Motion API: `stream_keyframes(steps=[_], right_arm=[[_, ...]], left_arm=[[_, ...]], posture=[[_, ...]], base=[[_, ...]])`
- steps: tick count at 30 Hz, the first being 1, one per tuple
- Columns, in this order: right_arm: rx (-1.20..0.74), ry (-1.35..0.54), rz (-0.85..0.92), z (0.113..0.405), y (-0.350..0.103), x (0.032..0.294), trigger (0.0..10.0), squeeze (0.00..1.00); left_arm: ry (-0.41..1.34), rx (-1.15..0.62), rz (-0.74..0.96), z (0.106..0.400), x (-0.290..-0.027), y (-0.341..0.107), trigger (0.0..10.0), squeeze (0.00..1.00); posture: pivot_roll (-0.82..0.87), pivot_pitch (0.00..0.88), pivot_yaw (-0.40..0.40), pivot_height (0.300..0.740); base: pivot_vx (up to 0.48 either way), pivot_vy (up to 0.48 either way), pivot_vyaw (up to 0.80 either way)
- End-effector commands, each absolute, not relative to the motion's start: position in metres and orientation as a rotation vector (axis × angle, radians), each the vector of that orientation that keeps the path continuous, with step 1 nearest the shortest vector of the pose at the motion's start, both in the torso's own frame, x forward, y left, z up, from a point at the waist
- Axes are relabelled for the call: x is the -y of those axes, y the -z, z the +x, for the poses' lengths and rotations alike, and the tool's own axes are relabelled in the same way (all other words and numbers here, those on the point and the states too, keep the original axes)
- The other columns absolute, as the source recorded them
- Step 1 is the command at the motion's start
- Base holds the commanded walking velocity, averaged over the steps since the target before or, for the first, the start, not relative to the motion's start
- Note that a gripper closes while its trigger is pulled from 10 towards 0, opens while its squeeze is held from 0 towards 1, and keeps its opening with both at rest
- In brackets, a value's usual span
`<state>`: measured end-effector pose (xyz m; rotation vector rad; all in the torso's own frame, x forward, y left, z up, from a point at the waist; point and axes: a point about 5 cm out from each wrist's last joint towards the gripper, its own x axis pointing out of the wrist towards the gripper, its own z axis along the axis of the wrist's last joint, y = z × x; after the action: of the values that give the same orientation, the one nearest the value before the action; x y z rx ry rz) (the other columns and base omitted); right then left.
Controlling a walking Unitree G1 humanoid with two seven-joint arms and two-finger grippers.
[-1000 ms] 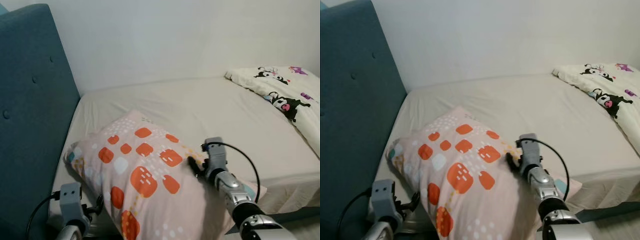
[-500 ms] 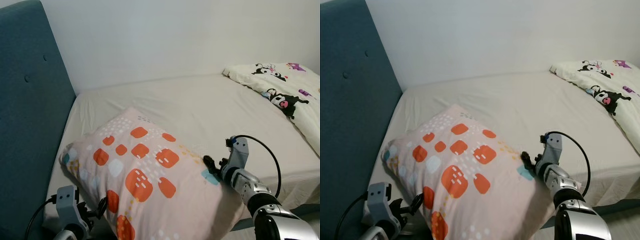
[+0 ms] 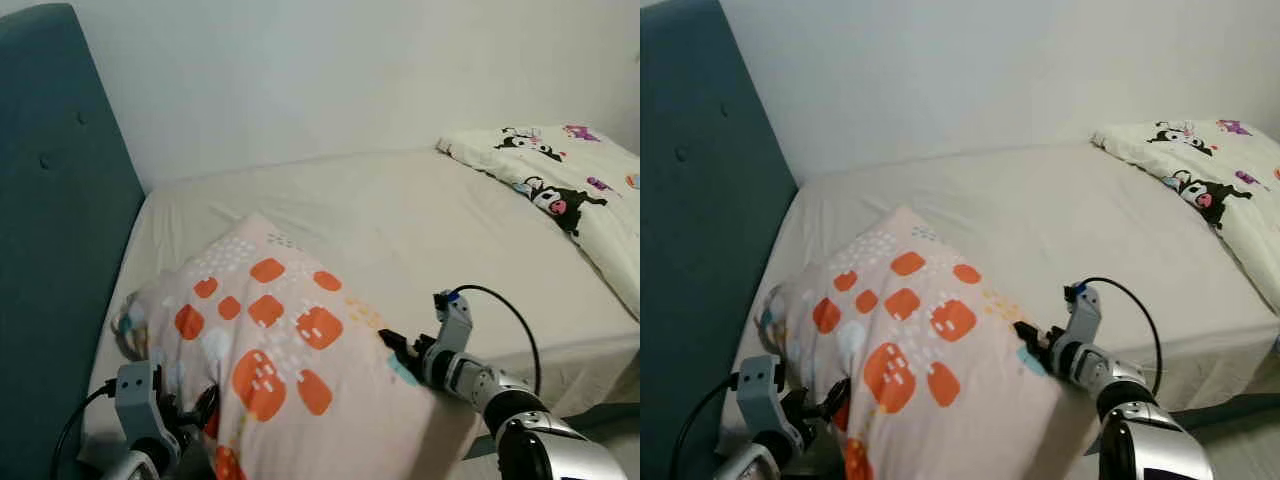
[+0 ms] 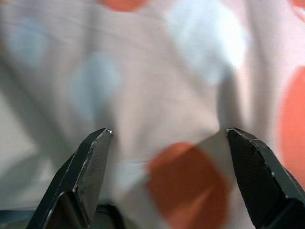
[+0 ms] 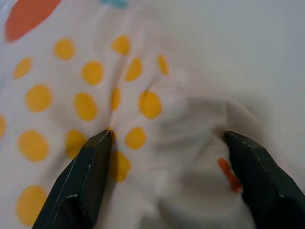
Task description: Clean up the room
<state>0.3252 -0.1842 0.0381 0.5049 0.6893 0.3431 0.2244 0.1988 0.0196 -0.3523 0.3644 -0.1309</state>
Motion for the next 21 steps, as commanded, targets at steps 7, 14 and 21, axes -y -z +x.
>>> stream_keyframes(steps=[7, 14, 21], right_arm=[[-0.782, -0.643, 0.384, 0.309, -0.028, 0.164, 10.0, 0.23], [-0.792, -0.687, 0.344, 0.307, -0.028, 0.167, 10.0, 0.00], [-0.770, -0.687, 0.334, 0.310, -0.033, 0.173, 10.0, 0.00]], left_arm=[[0.338, -0.541, -0.543, 0.203, -0.172, -0.006, 10.0, 0.00], [0.348, -0.550, -0.699, 0.197, -0.163, -0.002, 10.0, 0.00], [0.272, -0.437, -0.760, 0.203, -0.156, 0.000, 10.0, 1.00]], posture=[[-0.08, 0.000, -0.009, 0.561], [-0.08, 0.000, -0.016, 0.561], [-0.09, 0.000, -0.024, 0.561]], base=[[0.000, 0.000, 0.00], [0.000, 0.000, 0.00], [0.000, 0.000, 0.00]])
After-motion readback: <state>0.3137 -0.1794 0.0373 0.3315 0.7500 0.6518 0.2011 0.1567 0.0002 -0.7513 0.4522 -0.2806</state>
